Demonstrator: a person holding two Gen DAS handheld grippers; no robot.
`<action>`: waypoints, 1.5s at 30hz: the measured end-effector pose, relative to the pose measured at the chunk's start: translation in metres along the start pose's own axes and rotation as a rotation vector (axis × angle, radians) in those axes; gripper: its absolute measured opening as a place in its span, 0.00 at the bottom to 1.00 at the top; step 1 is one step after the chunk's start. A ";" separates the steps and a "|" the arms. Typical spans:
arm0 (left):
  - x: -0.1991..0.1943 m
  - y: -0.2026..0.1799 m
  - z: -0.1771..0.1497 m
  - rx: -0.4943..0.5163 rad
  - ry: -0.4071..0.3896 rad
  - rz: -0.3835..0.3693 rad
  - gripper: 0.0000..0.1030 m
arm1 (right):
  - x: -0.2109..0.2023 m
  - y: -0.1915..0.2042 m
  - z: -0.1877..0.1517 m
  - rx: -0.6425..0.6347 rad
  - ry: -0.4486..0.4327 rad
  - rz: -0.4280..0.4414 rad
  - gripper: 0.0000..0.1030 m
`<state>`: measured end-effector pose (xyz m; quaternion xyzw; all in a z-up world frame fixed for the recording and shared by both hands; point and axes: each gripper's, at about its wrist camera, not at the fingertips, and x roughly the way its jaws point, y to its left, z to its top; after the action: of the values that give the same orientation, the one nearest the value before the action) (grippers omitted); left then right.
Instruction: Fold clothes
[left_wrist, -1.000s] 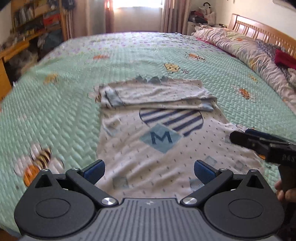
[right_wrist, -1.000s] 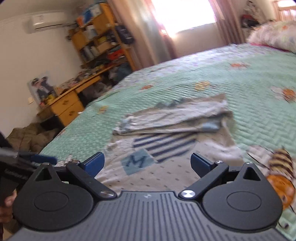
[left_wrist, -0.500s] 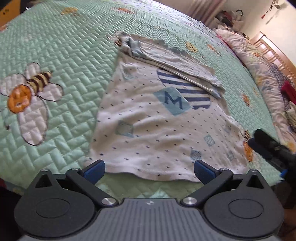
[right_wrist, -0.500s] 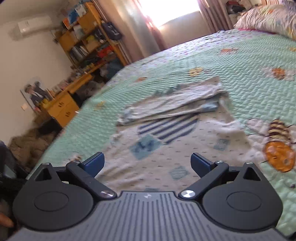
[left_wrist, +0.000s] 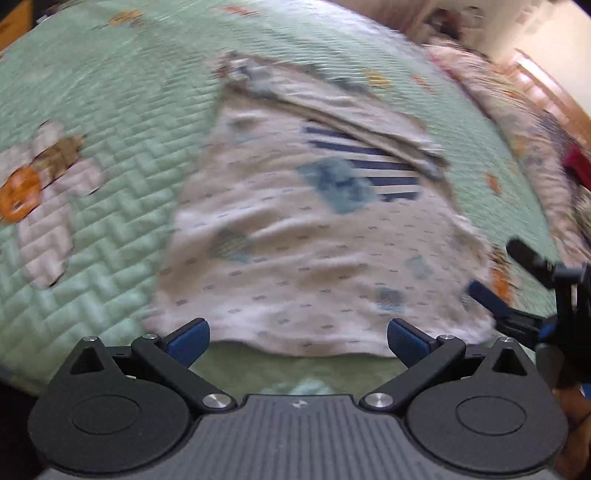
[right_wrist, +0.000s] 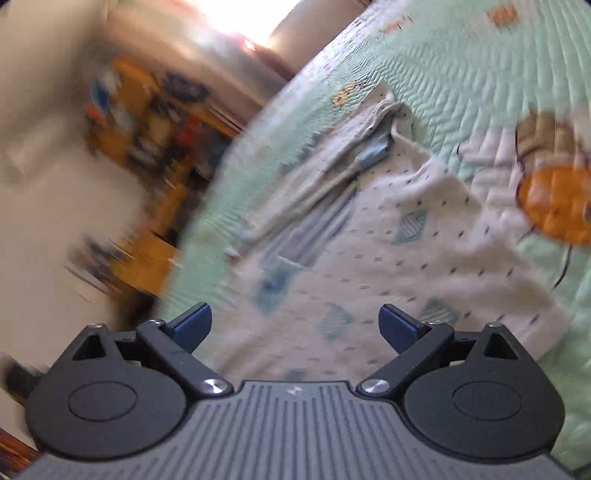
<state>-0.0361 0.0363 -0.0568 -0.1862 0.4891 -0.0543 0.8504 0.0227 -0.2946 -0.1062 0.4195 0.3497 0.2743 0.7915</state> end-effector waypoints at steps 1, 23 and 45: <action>0.005 -0.002 0.002 0.009 0.005 -0.027 0.99 | -0.004 -0.005 0.002 0.038 -0.014 0.045 0.91; 0.022 0.029 0.005 -0.026 0.095 -0.062 0.99 | 0.014 -0.034 0.051 -0.045 -0.054 -0.240 0.53; 0.034 0.038 0.034 -0.081 0.035 -0.084 0.99 | 0.041 -0.035 0.071 -0.144 -0.077 -0.373 0.24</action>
<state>0.0069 0.0707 -0.0832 -0.2397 0.4976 -0.0735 0.8304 0.1081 -0.3153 -0.1209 0.2999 0.3705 0.1310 0.8693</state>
